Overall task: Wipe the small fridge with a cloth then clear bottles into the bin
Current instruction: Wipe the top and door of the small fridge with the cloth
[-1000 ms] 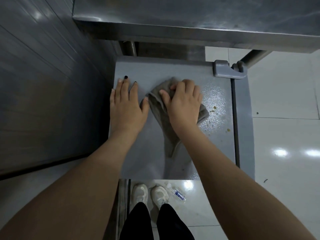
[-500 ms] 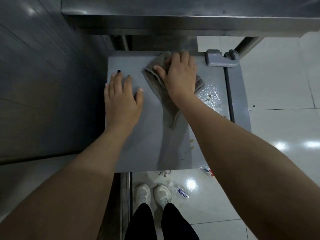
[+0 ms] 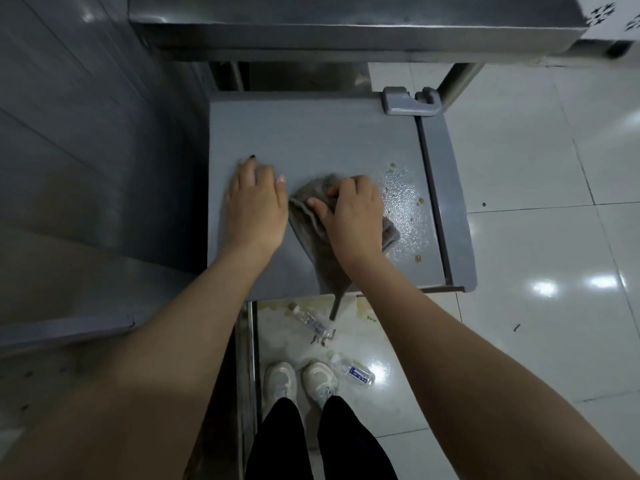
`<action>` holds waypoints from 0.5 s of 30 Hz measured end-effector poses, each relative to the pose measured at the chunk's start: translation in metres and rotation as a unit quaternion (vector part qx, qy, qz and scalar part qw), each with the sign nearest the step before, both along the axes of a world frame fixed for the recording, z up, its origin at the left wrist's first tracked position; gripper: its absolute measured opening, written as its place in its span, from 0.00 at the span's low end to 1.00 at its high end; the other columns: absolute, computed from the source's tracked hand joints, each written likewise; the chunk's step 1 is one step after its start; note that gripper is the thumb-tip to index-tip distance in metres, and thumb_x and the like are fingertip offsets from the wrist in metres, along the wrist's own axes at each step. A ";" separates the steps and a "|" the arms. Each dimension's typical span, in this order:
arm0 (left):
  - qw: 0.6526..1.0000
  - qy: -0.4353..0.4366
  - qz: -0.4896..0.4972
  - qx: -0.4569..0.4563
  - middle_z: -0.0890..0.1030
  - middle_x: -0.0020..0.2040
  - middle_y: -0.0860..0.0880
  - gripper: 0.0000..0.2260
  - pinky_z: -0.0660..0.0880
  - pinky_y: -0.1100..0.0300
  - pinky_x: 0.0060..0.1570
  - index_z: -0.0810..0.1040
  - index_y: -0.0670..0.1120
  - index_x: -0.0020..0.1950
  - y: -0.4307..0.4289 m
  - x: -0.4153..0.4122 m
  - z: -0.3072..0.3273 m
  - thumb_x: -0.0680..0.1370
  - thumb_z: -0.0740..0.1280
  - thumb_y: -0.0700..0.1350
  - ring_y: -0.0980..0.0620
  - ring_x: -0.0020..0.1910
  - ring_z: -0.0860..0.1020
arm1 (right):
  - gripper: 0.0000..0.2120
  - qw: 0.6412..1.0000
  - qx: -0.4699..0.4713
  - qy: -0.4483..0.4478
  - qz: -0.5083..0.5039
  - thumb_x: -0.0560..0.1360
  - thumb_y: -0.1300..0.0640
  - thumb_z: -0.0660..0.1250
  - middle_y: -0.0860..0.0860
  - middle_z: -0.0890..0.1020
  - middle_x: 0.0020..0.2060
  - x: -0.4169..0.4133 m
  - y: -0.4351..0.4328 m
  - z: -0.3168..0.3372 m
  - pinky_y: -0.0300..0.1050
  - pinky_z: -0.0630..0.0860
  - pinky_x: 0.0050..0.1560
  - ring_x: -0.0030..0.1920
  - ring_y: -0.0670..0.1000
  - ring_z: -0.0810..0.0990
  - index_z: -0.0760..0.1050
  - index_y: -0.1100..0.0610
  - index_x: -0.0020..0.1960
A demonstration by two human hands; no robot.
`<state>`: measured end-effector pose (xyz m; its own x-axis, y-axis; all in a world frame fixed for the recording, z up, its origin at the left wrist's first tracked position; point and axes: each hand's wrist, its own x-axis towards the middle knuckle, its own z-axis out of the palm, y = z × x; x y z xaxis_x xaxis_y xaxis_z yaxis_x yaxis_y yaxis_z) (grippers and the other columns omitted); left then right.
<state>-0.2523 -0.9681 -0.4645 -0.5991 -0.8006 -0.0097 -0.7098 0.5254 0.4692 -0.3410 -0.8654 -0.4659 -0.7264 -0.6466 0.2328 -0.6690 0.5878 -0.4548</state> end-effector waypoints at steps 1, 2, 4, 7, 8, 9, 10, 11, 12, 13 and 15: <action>1.000 0.000 -0.013 0.007 0.67 0.69 0.38 0.16 0.61 0.46 0.68 0.72 0.38 0.61 0.007 0.002 0.001 0.81 0.52 0.46 0.40 0.71 0.62 | 0.21 1.000 -0.002 0.004 -0.002 0.69 0.44 0.64 0.61 0.76 0.39 0.007 0.008 0.001 0.51 0.74 0.41 0.39 0.62 0.76 0.76 0.63 0.42; 1.000 -0.003 -0.026 0.011 0.65 0.70 0.38 0.16 0.60 0.46 0.69 0.71 0.38 0.62 0.014 0.004 0.002 0.81 0.53 0.46 0.41 0.71 0.61 | 0.21 1.000 -0.002 0.009 -0.003 0.70 0.43 0.61 0.60 0.76 0.39 0.014 0.016 0.001 0.50 0.73 0.40 0.39 0.61 0.76 0.76 0.63 0.42; 0.999 -0.014 -0.047 0.011 0.63 0.73 0.39 0.17 0.57 0.48 0.71 0.69 0.40 0.66 0.028 0.009 0.003 0.82 0.53 0.46 0.42 0.73 0.58 | 0.21 1.000 0.008 0.021 -0.006 0.71 0.43 0.60 0.59 0.77 0.40 0.027 0.033 -0.001 0.49 0.72 0.41 0.39 0.60 0.76 0.75 0.62 0.41; 0.998 -0.016 -0.053 0.016 0.59 0.75 0.41 0.18 0.50 0.51 0.74 0.65 0.40 0.70 0.041 0.016 0.004 0.82 0.52 0.44 0.44 0.75 0.54 | 0.22 0.998 0.029 0.045 -0.015 0.72 0.41 0.60 0.59 0.77 0.40 0.040 0.054 -0.004 0.48 0.65 0.43 0.39 0.59 0.76 0.75 0.61 0.39; 0.998 -0.017 -0.052 0.017 0.58 0.75 0.42 0.18 0.48 0.52 0.74 0.64 0.41 0.71 0.044 0.018 0.003 0.82 0.51 0.43 0.45 0.75 0.53 | 0.22 0.998 0.036 0.054 -0.019 0.72 0.41 0.59 0.58 0.77 0.40 0.043 0.059 -0.005 0.48 0.65 0.42 0.39 0.58 0.75 0.75 0.61 0.39; 0.998 -0.021 -0.052 0.013 0.57 0.76 0.43 0.18 0.45 0.54 0.74 0.63 0.41 0.72 0.046 0.022 0.002 0.82 0.51 0.42 0.46 0.76 0.51 | 0.22 0.997 0.044 0.063 -0.024 0.72 0.40 0.59 0.57 0.77 0.40 0.045 0.063 -0.006 0.48 0.66 0.42 0.39 0.58 0.74 0.75 0.60 0.39; 0.998 -0.028 -0.054 0.004 0.56 0.76 0.44 0.19 0.43 0.55 0.73 0.62 0.42 0.73 0.049 0.025 -0.001 0.82 0.51 0.42 0.47 0.76 0.50 | 0.23 0.996 0.052 0.072 -0.031 0.72 0.39 0.58 0.57 0.77 0.40 0.046 0.064 -0.006 0.49 0.67 0.40 0.40 0.57 0.73 0.74 0.59 0.38; 0.998 -0.038 -0.058 -0.011 0.56 0.76 0.44 0.19 0.42 0.56 0.73 0.61 0.43 0.73 0.052 0.029 -0.003 0.82 0.51 0.43 0.48 0.76 0.50 | 0.23 0.994 0.059 0.082 -0.037 0.71 0.38 0.58 0.56 0.77 0.40 0.047 0.064 -0.006 0.49 0.68 0.40 0.41 0.55 0.70 0.74 0.59 0.38; 0.997 -0.047 -0.061 -0.028 0.56 0.76 0.45 0.20 0.42 0.55 0.73 0.61 0.44 0.73 0.054 0.032 -0.005 0.81 0.50 0.44 0.48 0.76 0.50 | 0.23 0.993 0.063 0.090 -0.038 0.71 0.38 0.58 0.56 0.77 0.40 0.046 0.063 -0.006 0.49 0.68 0.40 0.41 0.55 0.69 0.74 0.58 0.38; 0.996 -0.054 -0.063 -0.040 0.57 0.76 0.45 0.21 0.43 0.55 0.73 0.61 0.44 0.73 0.056 0.034 -0.006 0.81 0.48 0.45 0.48 0.76 0.50 | 0.23 0.993 0.064 0.096 -0.034 0.70 0.37 0.58 0.56 0.77 0.41 0.043 0.061 -0.006 0.49 0.67 0.40 0.41 0.55 0.69 0.73 0.58 0.38; 0.995 -0.060 -0.059 -0.052 0.59 0.76 0.44 0.24 0.45 0.54 0.73 0.62 0.44 0.73 0.057 0.034 -0.006 0.80 0.44 0.48 0.47 0.76 0.53 | 0.23 0.992 0.069 0.101 -0.023 0.70 0.37 0.58 0.56 0.78 0.41 0.037 0.056 -0.006 0.49 0.67 0.41 0.40 0.56 0.73 0.73 0.58 0.37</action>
